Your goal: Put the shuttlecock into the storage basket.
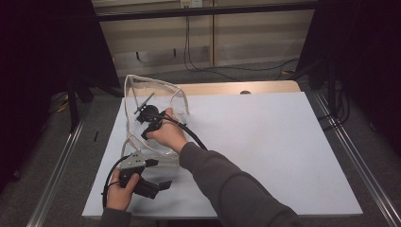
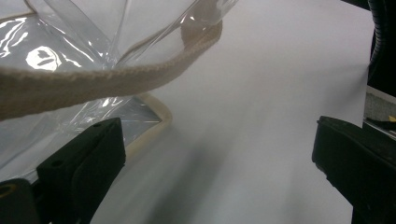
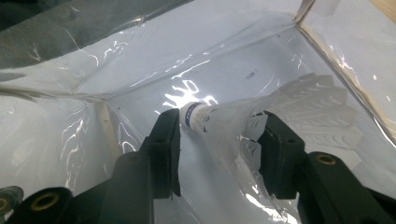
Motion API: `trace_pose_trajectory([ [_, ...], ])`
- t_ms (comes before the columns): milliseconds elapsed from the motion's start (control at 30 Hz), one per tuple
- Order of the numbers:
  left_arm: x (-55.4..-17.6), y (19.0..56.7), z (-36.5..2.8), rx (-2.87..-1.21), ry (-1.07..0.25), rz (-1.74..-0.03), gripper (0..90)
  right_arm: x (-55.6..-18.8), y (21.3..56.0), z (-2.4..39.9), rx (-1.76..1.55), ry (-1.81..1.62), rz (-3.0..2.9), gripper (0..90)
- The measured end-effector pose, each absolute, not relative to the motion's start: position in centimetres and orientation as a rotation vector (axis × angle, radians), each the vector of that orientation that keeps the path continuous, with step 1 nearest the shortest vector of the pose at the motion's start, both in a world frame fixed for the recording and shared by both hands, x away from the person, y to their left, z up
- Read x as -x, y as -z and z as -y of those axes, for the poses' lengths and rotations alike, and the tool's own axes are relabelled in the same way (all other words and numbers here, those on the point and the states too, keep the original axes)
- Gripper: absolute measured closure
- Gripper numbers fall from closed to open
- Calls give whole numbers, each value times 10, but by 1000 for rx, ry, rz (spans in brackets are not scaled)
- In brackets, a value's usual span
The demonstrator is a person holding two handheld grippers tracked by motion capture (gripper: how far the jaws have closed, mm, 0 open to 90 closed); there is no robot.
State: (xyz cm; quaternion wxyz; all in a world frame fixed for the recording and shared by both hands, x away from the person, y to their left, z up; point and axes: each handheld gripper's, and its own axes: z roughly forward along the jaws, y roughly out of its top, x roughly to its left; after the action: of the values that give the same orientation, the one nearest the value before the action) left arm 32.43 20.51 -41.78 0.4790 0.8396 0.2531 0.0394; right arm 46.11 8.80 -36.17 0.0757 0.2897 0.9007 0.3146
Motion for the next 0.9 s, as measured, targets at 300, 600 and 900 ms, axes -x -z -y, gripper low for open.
trace_pose_trajectory([
  [300,-324,418,-205,-2046,-96,-617,28,-461,356,-85,-891,-957,-2670,500],
  [600,-324,417,-204,-2047,-100,-613,28,-462,353,-81,-908,-960,-2658,457],
  [900,-324,417,-204,-2046,-102,-613,28,-463,352,-79,-925,-944,-2646,441],
])
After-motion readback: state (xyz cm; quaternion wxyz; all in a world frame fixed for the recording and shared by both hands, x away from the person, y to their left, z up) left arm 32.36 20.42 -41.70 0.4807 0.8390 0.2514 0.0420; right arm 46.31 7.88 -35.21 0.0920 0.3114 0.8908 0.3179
